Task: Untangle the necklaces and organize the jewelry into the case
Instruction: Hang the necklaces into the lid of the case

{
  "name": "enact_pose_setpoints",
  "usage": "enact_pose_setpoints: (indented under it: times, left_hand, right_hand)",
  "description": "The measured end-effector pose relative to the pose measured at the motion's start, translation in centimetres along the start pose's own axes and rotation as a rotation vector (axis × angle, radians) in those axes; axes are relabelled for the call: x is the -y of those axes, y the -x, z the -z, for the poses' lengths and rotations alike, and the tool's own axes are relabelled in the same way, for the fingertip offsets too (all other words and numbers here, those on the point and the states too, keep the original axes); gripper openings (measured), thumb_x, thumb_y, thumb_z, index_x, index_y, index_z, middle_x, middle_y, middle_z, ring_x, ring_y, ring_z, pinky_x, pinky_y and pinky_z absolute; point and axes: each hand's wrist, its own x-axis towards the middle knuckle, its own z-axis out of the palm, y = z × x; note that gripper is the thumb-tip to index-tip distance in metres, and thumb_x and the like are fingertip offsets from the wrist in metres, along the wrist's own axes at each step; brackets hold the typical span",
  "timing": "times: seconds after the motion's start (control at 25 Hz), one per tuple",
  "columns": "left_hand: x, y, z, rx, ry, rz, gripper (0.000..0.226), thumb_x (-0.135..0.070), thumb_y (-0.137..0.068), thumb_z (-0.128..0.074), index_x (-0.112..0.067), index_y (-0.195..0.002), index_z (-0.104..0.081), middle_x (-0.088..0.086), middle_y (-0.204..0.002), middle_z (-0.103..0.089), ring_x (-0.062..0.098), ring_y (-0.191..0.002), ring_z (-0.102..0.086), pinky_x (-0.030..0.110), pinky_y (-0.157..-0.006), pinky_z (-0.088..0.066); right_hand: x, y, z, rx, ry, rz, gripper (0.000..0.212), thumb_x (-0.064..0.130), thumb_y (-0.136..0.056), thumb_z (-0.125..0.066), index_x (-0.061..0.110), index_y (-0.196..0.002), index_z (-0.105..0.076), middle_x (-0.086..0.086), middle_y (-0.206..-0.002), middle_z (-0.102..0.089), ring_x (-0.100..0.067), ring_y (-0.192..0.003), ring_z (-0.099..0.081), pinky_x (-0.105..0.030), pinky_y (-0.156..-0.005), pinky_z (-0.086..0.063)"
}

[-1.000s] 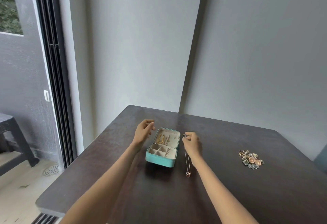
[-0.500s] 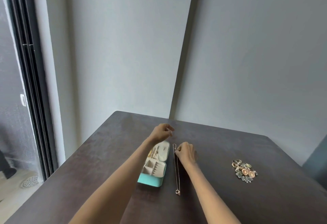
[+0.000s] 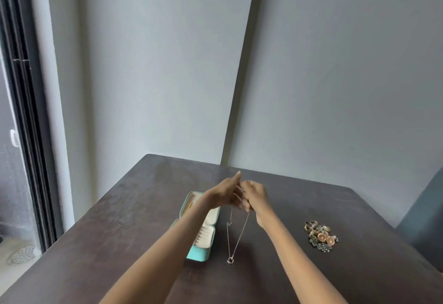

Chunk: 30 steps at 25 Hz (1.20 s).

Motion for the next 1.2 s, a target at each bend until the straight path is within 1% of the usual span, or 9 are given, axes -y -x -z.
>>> enact_pose_setpoints:
  times: [0.16,0.36,0.52,0.64,0.72,0.84,1.0,1.08,1.2]
  left_hand:
    - [-1.3,1.4,-0.4,0.094,-0.083,0.135,0.058,-0.059,-0.096,-0.02,-0.012,-0.081,-0.051,-0.004,-0.05,-0.032,0.009,-0.041,-0.026,0.016,-0.042,-0.028]
    - [-2.9,3.1,0.4,0.157,0.055,0.051,0.041,-0.048,-0.099,-0.031,-0.02,-0.071,-0.041,-0.009,-0.047,-0.023,0.005,-0.039,-0.019,0.017,-0.039,-0.015]
    - [-3.6,4.2,0.0,0.024,0.452,-0.127,0.016,-0.024,-0.095,-0.049,-0.016,-0.081,-0.05,-0.003,-0.06,-0.057,0.009,-0.045,-0.046,0.018,-0.045,-0.04]
    - [-3.0,3.7,-0.4,-0.079,0.662,-0.211,0.016,-0.015,-0.097,-0.044,-0.012,-0.088,-0.057,0.007,-0.098,-0.071,0.025,-0.079,-0.068,0.031,-0.069,-0.058]
    - [-2.4,3.7,-0.9,-0.139,0.516,-0.195,0.017,-0.014,-0.098,-0.044,-0.012,-0.089,-0.059,0.009,-0.105,-0.067,0.028,-0.084,-0.066,0.033,-0.074,-0.054]
    - [-0.8,4.4,-1.6,-0.199,0.156,-0.173,0.016,-0.014,-0.097,-0.047,-0.012,-0.088,-0.06,0.007,-0.091,-0.066,0.017,-0.068,-0.065,0.026,-0.063,-0.047]
    - [-0.5,5.6,-2.0,-0.087,0.247,-0.166,0.02,-0.013,-0.099,-0.041,-0.007,-0.091,-0.059,0.001,-0.058,-0.052,0.013,-0.04,-0.049,0.026,-0.056,-0.051]
    - [-1.3,6.1,-2.0,-0.044,0.291,-0.116,0.027,-0.021,-0.101,-0.037,-0.013,-0.085,-0.058,-0.005,-0.049,-0.028,0.007,-0.036,-0.023,0.019,-0.043,-0.036]
    - [-2.0,6.7,-2.0,0.052,0.114,-0.005,0.037,-0.039,-0.101,-0.033,-0.018,-0.077,-0.053,-0.009,-0.046,-0.019,0.005,-0.036,-0.014,0.015,-0.036,-0.018]
  right_hand:
    - [0.4,0.3,1.5,-0.125,-0.053,0.021,0.031,0.015,-0.091,-0.049,0.016,-0.063,-0.036,0.002,-0.05,-0.026,-0.008,-0.037,-0.021,-0.02,-0.037,-0.016]
    - [-1.3,1.0,2.9,-0.223,0.019,-0.018,0.033,0.016,-0.087,-0.051,0.02,-0.059,-0.034,0.002,-0.054,-0.026,-0.011,-0.045,-0.022,-0.022,-0.041,-0.017]
    - [-1.5,2.9,3.5,-0.054,0.166,-0.052,0.023,0.018,-0.089,-0.056,0.017,-0.066,-0.051,0.007,-0.052,-0.034,-0.006,-0.044,-0.028,-0.016,-0.039,-0.022]
    - [-0.1,4.8,3.2,0.15,0.314,0.018,0.021,0.024,-0.091,-0.058,0.021,-0.072,-0.066,0.017,-0.04,-0.042,0.003,-0.041,-0.04,-0.011,-0.047,-0.027]
    - [0.8,5.1,2.9,0.153,0.347,0.047,0.029,0.028,-0.092,-0.056,0.025,-0.066,-0.067,0.015,-0.039,-0.038,0.0,-0.043,-0.037,-0.015,-0.048,-0.027]
    - [2.4,4.9,2.7,0.107,0.286,0.057,0.028,0.027,-0.087,-0.058,0.022,-0.06,-0.063,0.007,-0.05,-0.034,-0.008,-0.042,-0.028,-0.019,-0.042,-0.022]
    - [4.1,4.1,3.3,0.101,0.197,0.04,0.016,0.023,-0.083,-0.06,0.019,-0.068,-0.059,0.006,-0.05,-0.028,-0.008,-0.038,-0.02,-0.018,-0.041,-0.015]
    - [3.9,3.7,3.7,0.073,0.152,0.035,0.019,0.025,-0.087,-0.059,0.016,-0.07,-0.057,0.007,-0.05,-0.027,-0.007,-0.038,-0.019,-0.018,-0.04,-0.014]
    - [3.0,3.7,3.4,0.003,0.115,0.05,0.028,0.03,-0.091,-0.057,0.016,-0.068,-0.053,0.006,-0.053,-0.03,-0.007,-0.042,-0.022,-0.018,-0.039,-0.019]
